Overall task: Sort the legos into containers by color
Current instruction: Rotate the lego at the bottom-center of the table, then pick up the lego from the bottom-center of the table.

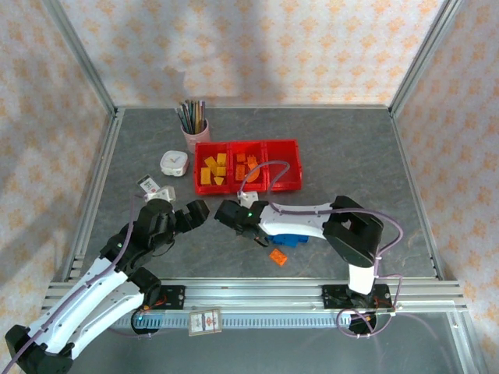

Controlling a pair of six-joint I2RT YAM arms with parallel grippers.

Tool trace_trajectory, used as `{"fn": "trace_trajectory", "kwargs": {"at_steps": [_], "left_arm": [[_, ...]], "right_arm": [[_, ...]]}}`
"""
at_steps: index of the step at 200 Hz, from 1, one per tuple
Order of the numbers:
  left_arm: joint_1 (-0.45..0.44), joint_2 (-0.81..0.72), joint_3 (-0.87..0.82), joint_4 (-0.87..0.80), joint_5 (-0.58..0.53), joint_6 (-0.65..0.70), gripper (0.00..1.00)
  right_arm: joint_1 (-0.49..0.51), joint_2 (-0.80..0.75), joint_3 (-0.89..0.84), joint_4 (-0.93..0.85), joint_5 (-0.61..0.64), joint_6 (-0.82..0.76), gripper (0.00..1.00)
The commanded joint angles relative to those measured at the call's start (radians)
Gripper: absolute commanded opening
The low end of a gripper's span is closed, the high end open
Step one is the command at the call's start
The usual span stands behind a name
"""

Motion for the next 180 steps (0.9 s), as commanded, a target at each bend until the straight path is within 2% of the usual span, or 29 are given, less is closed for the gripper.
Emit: {"fn": "trace_trajectory", "kwargs": {"at_steps": [1,66,88,139,156,180], "left_arm": [[-0.005,-0.016,-0.006,-0.052,-0.049,-0.016,0.99],[-0.004,-0.047,0.012,-0.089,-0.088,-0.031,0.99],[-0.005,-0.052,0.023,-0.105,-0.103,-0.033,0.99],[-0.004,-0.063,0.027,-0.098,-0.095,-0.041,0.99],[-0.004,-0.056,0.024,-0.083,-0.094,-0.038,0.99],[-0.005,-0.037,0.024,-0.076,-0.092,-0.033,0.99]], "right_arm": [[0.005,0.040,0.030,0.022,0.000,-0.007,0.46],[0.055,0.122,0.155,0.047,-0.060,-0.086,0.45],[0.064,0.124,0.191,0.016,-0.047,-0.091,0.45],[0.038,0.023,0.125,-0.051,0.062,-0.025,0.55],[0.013,0.017,0.095,-0.026,0.041,-0.035,0.59],[0.002,0.039,0.106,0.019,0.003,-0.127,0.65]]}}
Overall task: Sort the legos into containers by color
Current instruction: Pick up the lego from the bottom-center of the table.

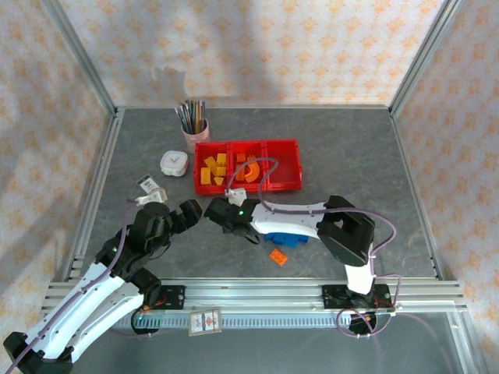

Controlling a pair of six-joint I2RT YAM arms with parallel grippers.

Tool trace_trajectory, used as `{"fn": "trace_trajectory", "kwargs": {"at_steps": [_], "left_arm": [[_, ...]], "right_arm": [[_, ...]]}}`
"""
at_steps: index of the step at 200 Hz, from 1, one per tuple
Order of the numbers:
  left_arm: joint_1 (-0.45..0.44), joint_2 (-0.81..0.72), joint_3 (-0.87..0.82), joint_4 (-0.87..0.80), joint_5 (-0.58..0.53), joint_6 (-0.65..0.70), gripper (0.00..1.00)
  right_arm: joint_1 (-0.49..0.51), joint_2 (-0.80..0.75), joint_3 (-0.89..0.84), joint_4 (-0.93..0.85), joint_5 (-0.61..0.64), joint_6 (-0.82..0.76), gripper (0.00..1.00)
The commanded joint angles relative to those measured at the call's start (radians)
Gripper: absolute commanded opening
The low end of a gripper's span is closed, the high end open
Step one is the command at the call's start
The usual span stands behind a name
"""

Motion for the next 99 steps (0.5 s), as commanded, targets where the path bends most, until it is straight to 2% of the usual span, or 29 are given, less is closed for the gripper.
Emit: {"fn": "trace_trajectory", "kwargs": {"at_steps": [1,69,99], "left_arm": [[-0.004,0.010,0.021,-0.011,0.003,0.007,0.99],[-0.005,-0.006,0.017,-0.026,-0.020,0.000,0.99],[-0.005,-0.005,0.015,-0.025,-0.031,-0.002,0.99]], "right_arm": [[-0.013,-0.002,-0.008,0.027,0.008,-0.071,0.65],[-0.056,0.094,0.057,0.071,-0.044,-0.162,0.67],[-0.061,0.139,0.090,0.078,-0.048,-0.164,0.62]]}}
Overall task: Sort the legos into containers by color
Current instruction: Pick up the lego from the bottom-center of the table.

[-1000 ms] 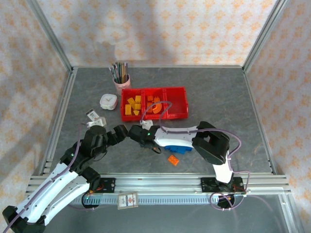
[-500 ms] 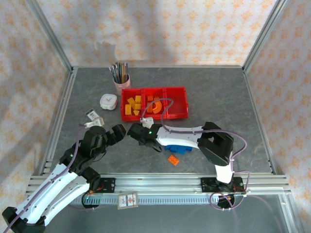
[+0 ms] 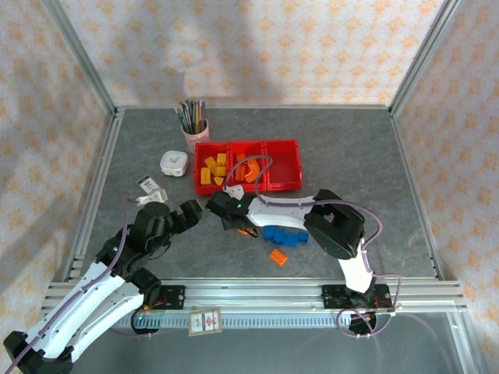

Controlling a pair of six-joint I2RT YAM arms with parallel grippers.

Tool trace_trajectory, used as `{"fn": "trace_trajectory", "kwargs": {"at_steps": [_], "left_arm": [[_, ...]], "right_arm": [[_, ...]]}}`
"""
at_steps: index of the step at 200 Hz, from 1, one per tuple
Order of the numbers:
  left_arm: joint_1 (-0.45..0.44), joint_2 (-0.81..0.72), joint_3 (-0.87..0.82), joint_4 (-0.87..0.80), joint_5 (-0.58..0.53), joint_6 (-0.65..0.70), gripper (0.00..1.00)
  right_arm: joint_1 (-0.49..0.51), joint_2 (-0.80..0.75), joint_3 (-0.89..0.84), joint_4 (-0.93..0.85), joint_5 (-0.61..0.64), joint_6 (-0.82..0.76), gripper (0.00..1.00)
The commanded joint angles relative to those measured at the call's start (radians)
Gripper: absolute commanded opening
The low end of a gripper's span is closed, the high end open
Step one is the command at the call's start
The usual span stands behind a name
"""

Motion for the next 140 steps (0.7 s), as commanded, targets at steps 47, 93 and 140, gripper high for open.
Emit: {"fn": "trace_trajectory", "kwargs": {"at_steps": [47,93,140], "left_arm": [[-0.003,0.011,0.018,-0.010,-0.023,0.001,0.99],[-0.005,0.014,0.019,0.002,-0.020,-0.002,0.99],[-0.004,0.027,0.038,0.019,-0.012,0.007,0.99]], "right_arm": [[-0.014,0.070,0.045,0.042,0.002,-0.027,0.52],[-0.015,0.046,0.045,0.047,0.004,-0.040,0.38],[-0.029,-0.046,0.057,0.024,0.027,-0.051,0.34]]}}
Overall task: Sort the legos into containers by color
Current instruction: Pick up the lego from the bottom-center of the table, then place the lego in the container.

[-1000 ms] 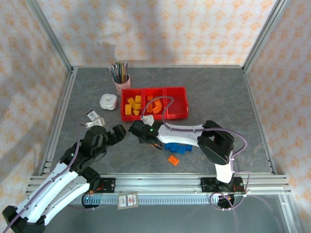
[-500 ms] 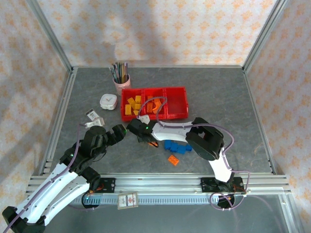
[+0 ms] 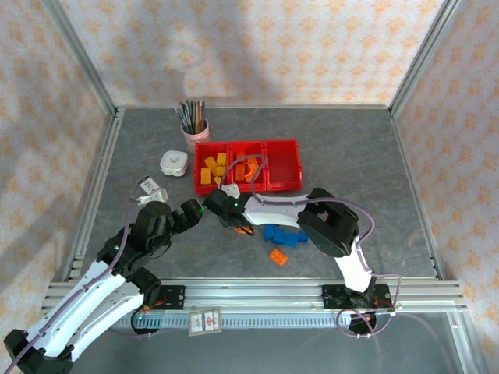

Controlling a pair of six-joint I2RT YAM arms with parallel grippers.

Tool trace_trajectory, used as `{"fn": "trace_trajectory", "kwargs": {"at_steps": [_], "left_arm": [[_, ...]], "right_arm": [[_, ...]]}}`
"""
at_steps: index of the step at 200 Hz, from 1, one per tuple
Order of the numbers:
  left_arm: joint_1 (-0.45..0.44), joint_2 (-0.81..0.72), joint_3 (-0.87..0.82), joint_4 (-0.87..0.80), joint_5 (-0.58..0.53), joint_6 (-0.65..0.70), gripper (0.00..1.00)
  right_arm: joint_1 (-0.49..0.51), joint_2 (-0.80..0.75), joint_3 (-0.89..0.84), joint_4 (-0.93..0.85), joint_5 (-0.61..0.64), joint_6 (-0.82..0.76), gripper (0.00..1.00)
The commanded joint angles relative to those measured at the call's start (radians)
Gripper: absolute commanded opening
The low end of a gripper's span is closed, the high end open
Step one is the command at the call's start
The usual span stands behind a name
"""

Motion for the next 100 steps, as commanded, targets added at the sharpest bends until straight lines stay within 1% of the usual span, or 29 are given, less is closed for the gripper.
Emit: {"fn": "trace_trajectory", "kwargs": {"at_steps": [1,24,52,69,89,100], "left_arm": [[-0.004,0.011,0.039,0.017,-0.011,0.007,0.99],[-0.003,0.036,0.059,0.025,-0.016,0.023,0.99],[-0.003,0.078,0.091,0.047,-0.016,0.048,0.99],[-0.003,0.109,0.105,0.070,-0.011,0.061,0.99],[-0.003,0.146,0.123,0.091,-0.008,0.071,0.99],[-0.001,0.166,0.133,0.102,-0.008,0.077,0.99]], "right_arm": [[-0.019,-0.090,0.027,-0.026,0.039,-0.015,0.34],[-0.053,-0.141,0.049,-0.034,0.056,-0.032,0.34],[-0.139,-0.165,0.095,-0.034,0.055,-0.065,0.34],[-0.206,-0.145,0.143,-0.033,0.029,-0.078,0.33],[-0.255,-0.114,0.199,-0.008,0.045,-0.098,0.33],[-0.280,-0.076,0.248,-0.012,0.030,-0.108,0.34]]}}
